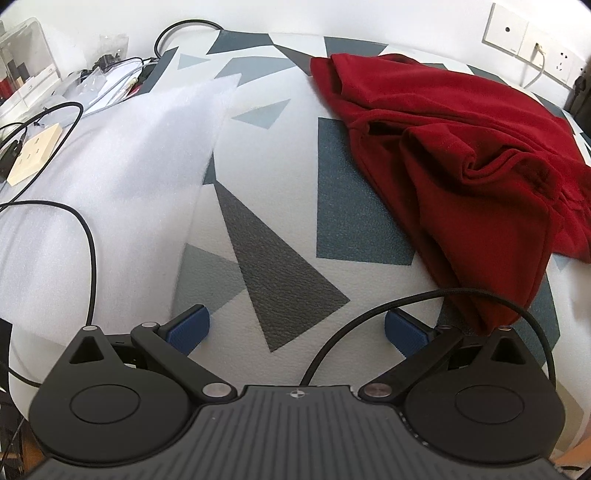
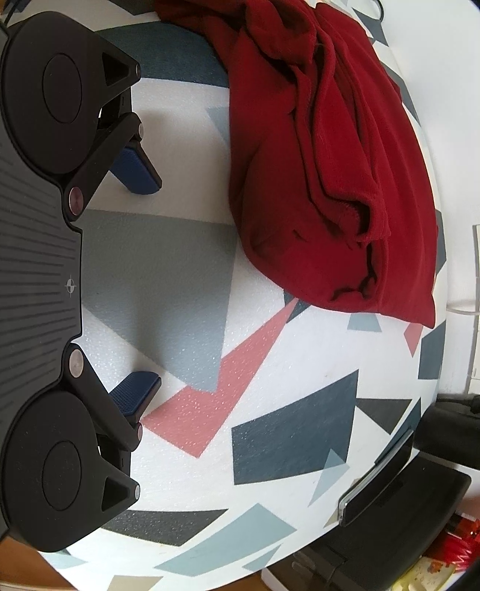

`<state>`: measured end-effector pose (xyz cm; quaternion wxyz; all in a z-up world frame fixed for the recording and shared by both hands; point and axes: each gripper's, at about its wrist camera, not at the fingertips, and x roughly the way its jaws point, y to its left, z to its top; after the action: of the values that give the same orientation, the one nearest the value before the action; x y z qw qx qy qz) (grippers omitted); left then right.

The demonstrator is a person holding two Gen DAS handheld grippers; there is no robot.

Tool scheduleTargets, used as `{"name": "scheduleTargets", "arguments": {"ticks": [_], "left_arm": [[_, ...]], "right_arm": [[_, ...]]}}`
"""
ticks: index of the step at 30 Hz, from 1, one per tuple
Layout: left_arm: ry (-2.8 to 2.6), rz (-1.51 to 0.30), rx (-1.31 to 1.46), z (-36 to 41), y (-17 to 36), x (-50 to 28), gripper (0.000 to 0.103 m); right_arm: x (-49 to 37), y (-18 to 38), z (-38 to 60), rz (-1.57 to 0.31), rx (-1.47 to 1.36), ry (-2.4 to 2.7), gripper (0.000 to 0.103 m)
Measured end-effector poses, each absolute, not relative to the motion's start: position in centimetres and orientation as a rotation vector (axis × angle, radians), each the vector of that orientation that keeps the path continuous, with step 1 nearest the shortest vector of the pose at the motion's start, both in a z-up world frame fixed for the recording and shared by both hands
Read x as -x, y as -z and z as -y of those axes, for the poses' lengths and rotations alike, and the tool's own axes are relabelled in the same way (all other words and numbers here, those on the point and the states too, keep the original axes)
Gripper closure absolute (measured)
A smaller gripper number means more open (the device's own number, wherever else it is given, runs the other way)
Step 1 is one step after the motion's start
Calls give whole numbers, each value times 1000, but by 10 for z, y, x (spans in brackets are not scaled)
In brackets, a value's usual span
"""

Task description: Fold clothes

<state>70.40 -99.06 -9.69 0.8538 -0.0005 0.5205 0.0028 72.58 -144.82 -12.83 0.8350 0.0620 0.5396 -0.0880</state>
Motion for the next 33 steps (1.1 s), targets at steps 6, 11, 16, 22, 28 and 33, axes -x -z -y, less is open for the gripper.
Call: {"name": "scheduleTargets", "arguments": {"ticks": [6, 11, 16, 22, 28, 33], "left_arm": [[-8, -1102, 5, 990, 97, -705, 0], [-9, -1105, 7, 990, 96, -705, 0], [-13, -1109, 10, 990, 96, -705, 0], [-21, -1112, 17, 990, 96, -706, 0], [-21, -1127, 18, 989, 96, -708, 0], [-20, -1127, 15, 990, 96, -708, 0]], "right_arm": [[-729, 129, 1449, -1155, -131, 184, 1], [-729, 129, 1449, -1161, -131, 184, 1], [-729, 129, 1448, -1160, -132, 183, 1], [-728, 129, 1449, -1157, -134, 183, 1], [-727, 130, 1448, -1154, -136, 186, 1], [-726, 129, 1448, -1149, -134, 185, 1]]}}
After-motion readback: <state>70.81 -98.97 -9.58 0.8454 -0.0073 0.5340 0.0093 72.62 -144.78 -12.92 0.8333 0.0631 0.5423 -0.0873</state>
